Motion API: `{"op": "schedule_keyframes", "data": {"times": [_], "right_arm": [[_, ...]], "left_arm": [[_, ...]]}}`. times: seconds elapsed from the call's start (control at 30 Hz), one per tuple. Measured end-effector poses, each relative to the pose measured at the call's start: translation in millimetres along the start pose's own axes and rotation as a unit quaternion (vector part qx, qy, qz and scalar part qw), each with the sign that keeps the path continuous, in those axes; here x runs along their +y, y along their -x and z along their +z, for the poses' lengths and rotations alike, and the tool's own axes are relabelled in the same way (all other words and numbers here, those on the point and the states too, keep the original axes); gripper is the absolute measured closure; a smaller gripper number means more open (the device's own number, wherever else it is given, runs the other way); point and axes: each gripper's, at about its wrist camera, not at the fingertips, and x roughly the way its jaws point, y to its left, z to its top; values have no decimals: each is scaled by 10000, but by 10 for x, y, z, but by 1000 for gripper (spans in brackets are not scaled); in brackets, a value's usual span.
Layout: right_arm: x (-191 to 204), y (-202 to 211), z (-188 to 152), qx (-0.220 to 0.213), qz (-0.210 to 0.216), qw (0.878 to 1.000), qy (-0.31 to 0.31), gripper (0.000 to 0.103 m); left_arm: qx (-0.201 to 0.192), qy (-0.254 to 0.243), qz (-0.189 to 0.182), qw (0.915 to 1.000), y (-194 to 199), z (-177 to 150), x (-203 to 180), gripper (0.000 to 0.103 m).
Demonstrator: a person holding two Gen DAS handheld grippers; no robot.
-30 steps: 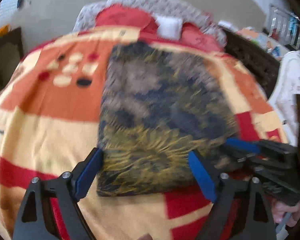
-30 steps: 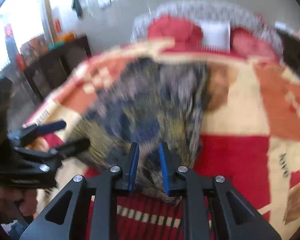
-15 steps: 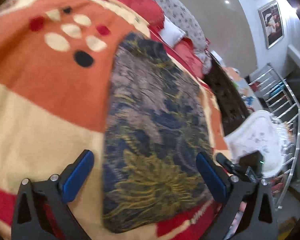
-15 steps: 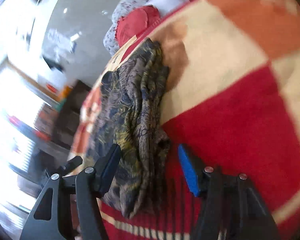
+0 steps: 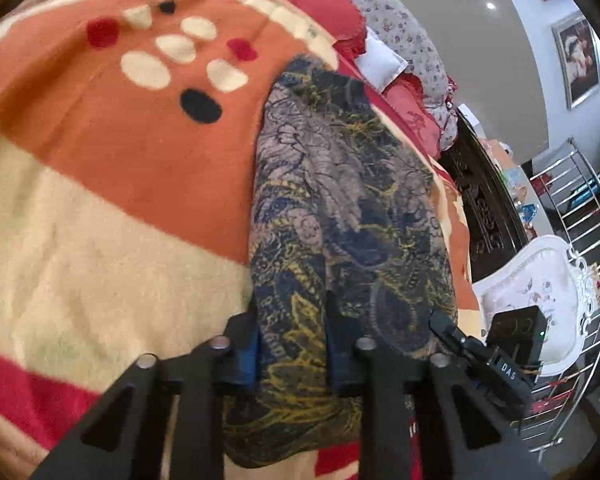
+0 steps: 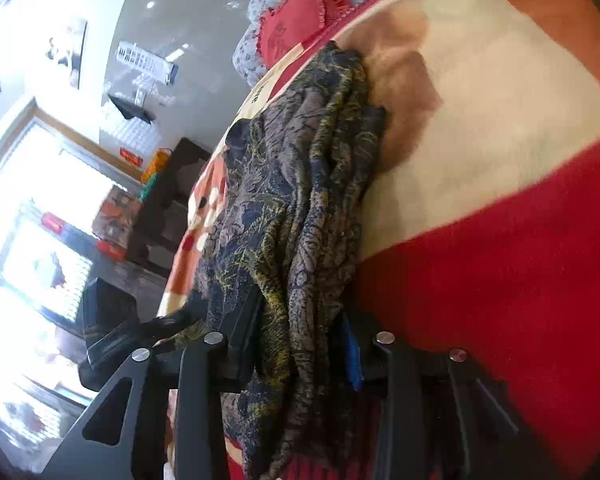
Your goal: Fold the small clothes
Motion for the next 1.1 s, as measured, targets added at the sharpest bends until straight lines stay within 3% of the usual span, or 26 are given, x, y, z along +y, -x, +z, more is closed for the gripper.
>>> {"op": "schedule_keyframes", "data": {"times": [0.1,0.2,0.3,0.43,0.5,0.53,0.57,0.63,0.73,0.8,0.87,0.97,1.03,1.1], "right_arm": [[180,127,-5,-49,-208,9994,257,67],[499,300,-62,44,-384,9984,423,67],[564,486,-152,245,-380,9987,235,67],[368,559,-387,614,-186,9976,-260,66],[114,418,-505,852,-293,9941,-604,62],[-9,387,-549,867,-214,9922,-875,60],[-123,419,-578,730,125,9893,-1254,60],[-99,496,-571,725,51,9881,-1356,59],[194,725,-490,471,-635,9940,-757,59],[614,884,-434,104,-1124,9933,253,59],[1066,881,-516,-21,-1393,9806,1382,59],[1379,667,-772,21,-1878,9542,2330,59],[1267,427,-946,287,-2240,9438,2413,59],[1042,235,-1093,572,-2425,9384,2396,59]], "left_arm": [[20,-200,223,9995,138,-77,-140,81],[100,-243,104,9996,342,-233,-191,81],[246,-194,-65,9995,533,-486,-171,81],[366,-249,114,9990,492,-730,-128,80],[457,-124,145,9988,415,-793,-54,72],[434,-118,161,9989,422,-795,-50,68],[380,-133,252,9989,462,-783,-47,63],[220,-284,456,9983,557,-742,-74,60],[-308,-770,811,9932,772,-681,-254,54],[-554,-1099,645,9903,820,-656,-440,48],[-506,-1353,401,9887,715,-720,-614,49],[-198,-1524,489,9869,408,-900,-662,67],[-79,-1518,630,9864,214,-1026,-550,73],[-318,-1710,590,9830,234,-1090,-533,73]]}}
